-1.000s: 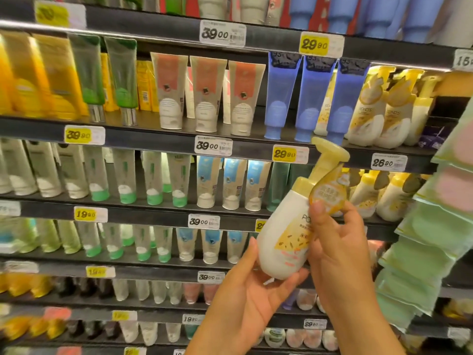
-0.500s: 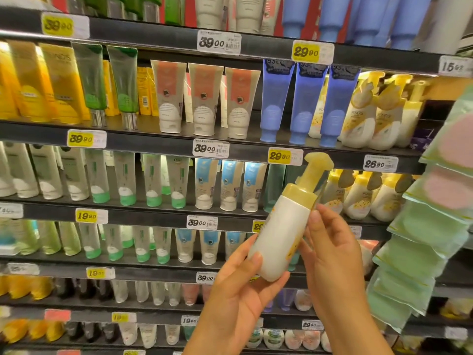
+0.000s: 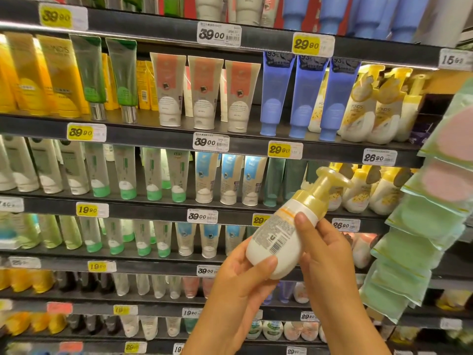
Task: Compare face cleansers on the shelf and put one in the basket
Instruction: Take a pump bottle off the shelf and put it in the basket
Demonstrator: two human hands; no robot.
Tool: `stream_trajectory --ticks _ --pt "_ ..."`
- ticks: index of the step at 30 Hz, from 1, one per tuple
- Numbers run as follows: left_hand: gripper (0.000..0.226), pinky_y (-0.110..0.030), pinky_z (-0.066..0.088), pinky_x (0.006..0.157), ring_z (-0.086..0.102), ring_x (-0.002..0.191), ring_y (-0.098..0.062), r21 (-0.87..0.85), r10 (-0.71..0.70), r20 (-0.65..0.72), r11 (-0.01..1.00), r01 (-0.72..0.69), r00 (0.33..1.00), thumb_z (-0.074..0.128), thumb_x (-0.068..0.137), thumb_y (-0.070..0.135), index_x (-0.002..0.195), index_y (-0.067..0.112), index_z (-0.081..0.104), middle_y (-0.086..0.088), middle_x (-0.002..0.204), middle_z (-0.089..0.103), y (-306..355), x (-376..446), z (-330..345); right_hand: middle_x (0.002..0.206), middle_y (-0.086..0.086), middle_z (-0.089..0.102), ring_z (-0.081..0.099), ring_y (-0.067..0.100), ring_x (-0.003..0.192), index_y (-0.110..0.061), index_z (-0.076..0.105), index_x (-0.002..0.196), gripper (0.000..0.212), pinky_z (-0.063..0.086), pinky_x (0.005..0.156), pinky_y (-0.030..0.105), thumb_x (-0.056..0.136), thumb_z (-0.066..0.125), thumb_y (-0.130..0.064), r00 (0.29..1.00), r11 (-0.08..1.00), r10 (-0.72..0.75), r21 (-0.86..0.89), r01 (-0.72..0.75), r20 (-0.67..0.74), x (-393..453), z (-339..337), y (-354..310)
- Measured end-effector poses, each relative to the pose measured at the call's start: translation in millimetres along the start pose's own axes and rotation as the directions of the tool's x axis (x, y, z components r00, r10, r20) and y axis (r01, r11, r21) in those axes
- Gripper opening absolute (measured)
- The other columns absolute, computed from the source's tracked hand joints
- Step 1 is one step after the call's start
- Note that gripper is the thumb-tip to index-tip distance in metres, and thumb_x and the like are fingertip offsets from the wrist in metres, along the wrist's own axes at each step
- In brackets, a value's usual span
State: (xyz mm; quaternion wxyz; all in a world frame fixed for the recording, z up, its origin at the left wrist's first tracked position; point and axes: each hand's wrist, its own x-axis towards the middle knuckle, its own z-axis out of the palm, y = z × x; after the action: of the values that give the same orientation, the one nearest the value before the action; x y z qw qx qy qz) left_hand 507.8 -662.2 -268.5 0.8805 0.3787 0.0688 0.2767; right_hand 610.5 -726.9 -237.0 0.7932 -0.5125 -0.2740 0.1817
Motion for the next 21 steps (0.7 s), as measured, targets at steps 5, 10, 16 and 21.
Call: stream_trajectory --ticks 5,10,16,21 --pt "0.044 -0.038 0.059 0.074 0.066 0.099 -0.037 -0.116 -0.162 -0.003 0.980 0.160 0.987 0.069 0.075 0.006 0.117 -0.004 0.059 -0.025 0.113 0.065 0.6 -3.2 -1.3 0.091 0.004 0.075 0.072 0.019 0.084 -0.015 0.053 0.115 0.050 0.058 0.062 0.027 0.068 0.067 -0.026 1.000 0.993 0.014 0.117 -0.012 -0.018 -1.4 1.4 2.3" --pt "0.051 -0.036 0.059 0.070 0.067 0.098 -0.034 -0.088 -0.129 -0.042 0.988 0.125 0.991 0.065 0.069 0.000 0.119 -0.002 0.057 -0.023 0.111 0.067 -0.7 -2.2 -3.4 0.086 -0.002 0.074 0.071 0.016 0.080 -0.015 0.051 0.119 0.045 0.057 0.062 0.035 0.077 0.061 -0.027 0.999 0.997 0.042 0.063 -0.044 0.025 -3.1 0.6 7.3" --pt "0.062 -0.034 0.058 0.065 0.070 0.092 -0.031 -0.001 -0.101 -0.120 0.995 0.102 0.988 0.071 0.058 -0.004 0.118 0.004 0.056 -0.017 0.107 0.070 -2.3 -1.8 -7.1 0.084 0.001 0.074 0.071 0.013 0.077 -0.012 0.058 0.113 0.052 0.054 0.057 0.021 0.066 0.067 -0.034 0.999 0.999 0.027 -0.032 -0.025 0.046 -4.3 5.4 7.7" --pt "0.052 -0.035 0.058 0.071 0.069 0.096 -0.030 0.024 -0.114 -0.070 0.993 0.116 0.991 0.071 0.066 0.013 0.116 0.004 0.060 -0.016 0.108 0.070 4.4 -2.5 -6.2 0.087 0.006 0.074 0.071 0.018 0.080 -0.013 0.065 0.102 0.039 0.057 0.063 0.028 0.068 0.067 -0.033 1.000 1.000 0.012 -0.024 -0.011 0.027 -3.5 6.1 6.7"
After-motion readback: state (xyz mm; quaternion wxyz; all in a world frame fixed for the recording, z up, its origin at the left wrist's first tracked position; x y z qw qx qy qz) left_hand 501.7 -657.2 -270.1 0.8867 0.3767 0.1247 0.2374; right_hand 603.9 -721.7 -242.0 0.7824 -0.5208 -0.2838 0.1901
